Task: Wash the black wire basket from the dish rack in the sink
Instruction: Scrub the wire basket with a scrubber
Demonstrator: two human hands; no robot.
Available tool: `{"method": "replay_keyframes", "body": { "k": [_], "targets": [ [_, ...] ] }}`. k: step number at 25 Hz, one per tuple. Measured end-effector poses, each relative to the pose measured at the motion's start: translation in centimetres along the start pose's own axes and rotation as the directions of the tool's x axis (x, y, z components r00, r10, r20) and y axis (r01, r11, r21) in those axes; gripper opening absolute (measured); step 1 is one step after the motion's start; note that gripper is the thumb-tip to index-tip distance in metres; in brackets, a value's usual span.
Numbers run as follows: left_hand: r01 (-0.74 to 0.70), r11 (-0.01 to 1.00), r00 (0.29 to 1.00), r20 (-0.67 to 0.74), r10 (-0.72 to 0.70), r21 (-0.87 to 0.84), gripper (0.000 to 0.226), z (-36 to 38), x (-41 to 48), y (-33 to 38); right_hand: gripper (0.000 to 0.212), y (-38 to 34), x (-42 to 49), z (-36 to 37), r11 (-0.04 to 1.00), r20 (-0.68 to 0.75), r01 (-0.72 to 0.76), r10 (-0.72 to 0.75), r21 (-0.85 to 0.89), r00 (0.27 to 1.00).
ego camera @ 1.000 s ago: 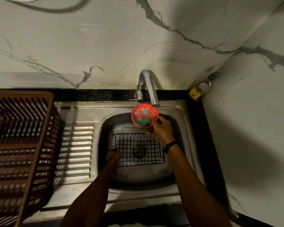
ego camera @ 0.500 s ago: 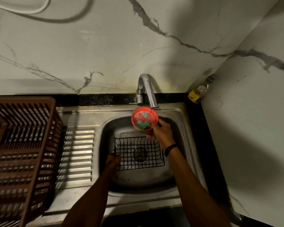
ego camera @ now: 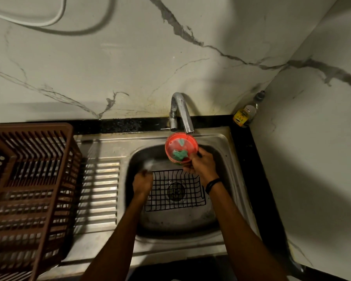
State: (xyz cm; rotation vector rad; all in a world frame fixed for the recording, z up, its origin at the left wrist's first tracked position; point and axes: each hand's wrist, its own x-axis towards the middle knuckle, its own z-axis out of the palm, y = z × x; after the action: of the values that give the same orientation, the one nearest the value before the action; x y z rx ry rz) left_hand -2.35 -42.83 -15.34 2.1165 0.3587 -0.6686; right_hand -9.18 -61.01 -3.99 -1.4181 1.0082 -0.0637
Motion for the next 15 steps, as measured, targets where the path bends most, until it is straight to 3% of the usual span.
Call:
{"method": "replay_keyframes", "body": {
  "k": [2, 4, 8, 15],
  "targets": [
    [-0.01, 0.938, 0.995, 0.088, 0.043, -0.346, 0.032, -0.6, -1.7, 3.7, 0.024, -0.2, -0.2, 0.0, 1.0, 0.003, -0.003, 0.003, 0.006, 1.0],
    [0.014, 0.855, 0.969, 0.219, 0.117, -0.518, 0.038, -1.2, -3.3, 6.8, 0.026, -0.4, -0.4, 0.1, 1.0, -0.007, -0.011, 0.011, 0.006, 1.0],
    [-0.005, 0.858, 0.916, 0.341, 0.21, -0.514, 0.055, -0.9, -4.4, 8.7, 0.028, -0.5, -0.8, 0.2, 1.0, -0.019, -0.004, 0.004, -0.004, 1.0],
    [0.035, 0.807, 0.919, 0.336, 0.206, -0.59, 0.044, 0.0, -5.1, 8.6, 0.029, 0.0, -0.7, -0.7, 0.991, -0.032, 0.046, -0.051, -0.127, 0.998]
  ]
}}
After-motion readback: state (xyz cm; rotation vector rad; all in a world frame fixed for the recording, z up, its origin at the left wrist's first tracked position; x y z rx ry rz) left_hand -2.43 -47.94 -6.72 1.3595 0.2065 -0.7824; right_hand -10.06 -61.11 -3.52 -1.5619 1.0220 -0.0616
